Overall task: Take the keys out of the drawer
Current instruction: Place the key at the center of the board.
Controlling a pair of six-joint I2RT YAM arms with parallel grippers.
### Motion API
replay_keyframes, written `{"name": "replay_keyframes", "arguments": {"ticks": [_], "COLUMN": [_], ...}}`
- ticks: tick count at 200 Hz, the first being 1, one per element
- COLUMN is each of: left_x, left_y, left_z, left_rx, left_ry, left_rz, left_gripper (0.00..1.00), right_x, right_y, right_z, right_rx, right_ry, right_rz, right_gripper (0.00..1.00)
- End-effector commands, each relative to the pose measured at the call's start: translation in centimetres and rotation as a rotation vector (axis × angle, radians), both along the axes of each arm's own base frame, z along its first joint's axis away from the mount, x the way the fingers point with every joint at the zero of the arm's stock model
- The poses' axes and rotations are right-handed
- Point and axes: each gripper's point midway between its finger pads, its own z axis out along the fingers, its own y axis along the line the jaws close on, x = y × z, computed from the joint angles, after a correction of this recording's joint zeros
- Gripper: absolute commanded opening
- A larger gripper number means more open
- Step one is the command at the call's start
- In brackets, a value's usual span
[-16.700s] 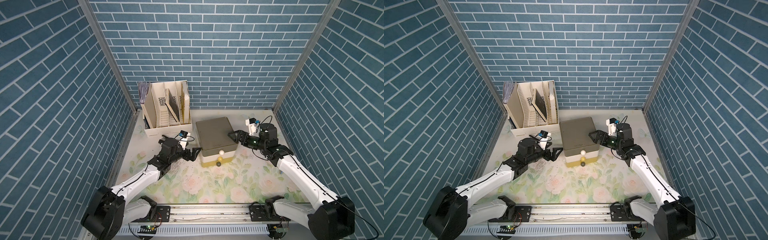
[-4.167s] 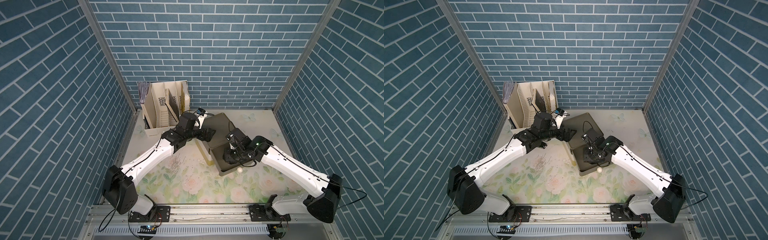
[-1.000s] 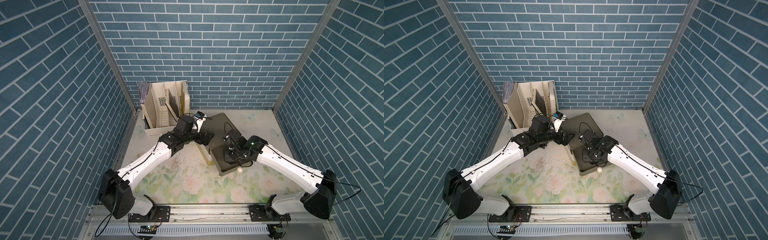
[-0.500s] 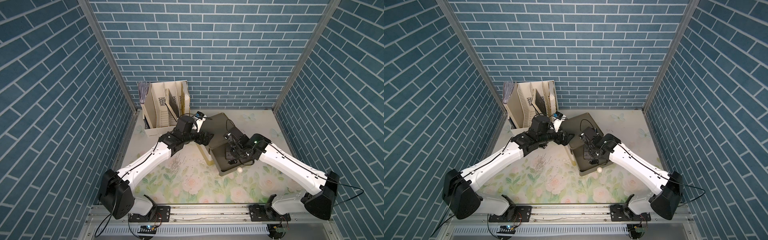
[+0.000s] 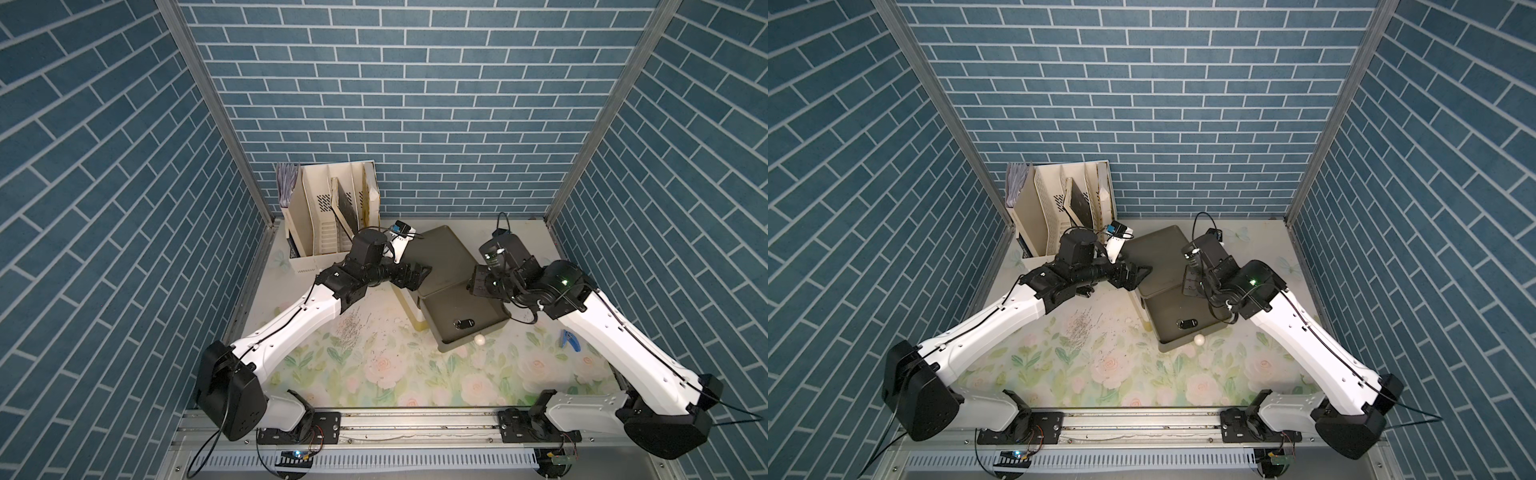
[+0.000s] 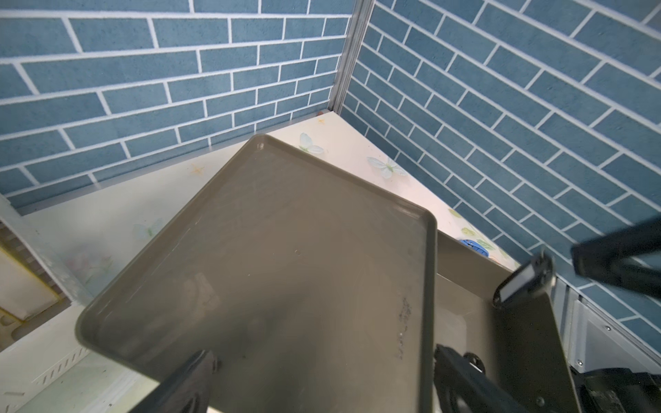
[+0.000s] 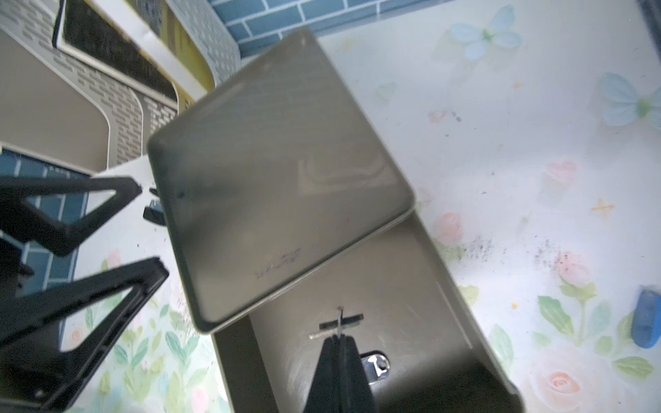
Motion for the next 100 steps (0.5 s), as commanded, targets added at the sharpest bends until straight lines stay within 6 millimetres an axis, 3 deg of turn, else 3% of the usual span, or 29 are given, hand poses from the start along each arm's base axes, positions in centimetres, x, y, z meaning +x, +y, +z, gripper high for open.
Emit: {"name": "replay_keyframes", "arguments": {"ticks": [1, 44, 100], "left_x": [-0.3, 0.0, -0.3], "left_y": [-0.5, -1.1, -2.7], "left_z": [2.9, 2.7, 2.3], "left_rx": [-0.051, -0.033, 0.001], "left_ry": [-0.073, -0.075, -0.078], "left_rz": [-0.044, -0.063, -0.1], "left_gripper": [1.0, 1.0, 1.0], "right_x": [1.0, 4.2, 8.6], "right_y": [-2.7, -6.0, -9.2], "right_z": [2.7, 3.4, -1.0], "right_rx": [-0.006, -0.025, 0.026], "right_ry": [-0.09, -0.131, -0.075], "right_rz": [-0.034, -0.072, -0.076], "right_gripper": [0.0, 0.0, 0.0]}}
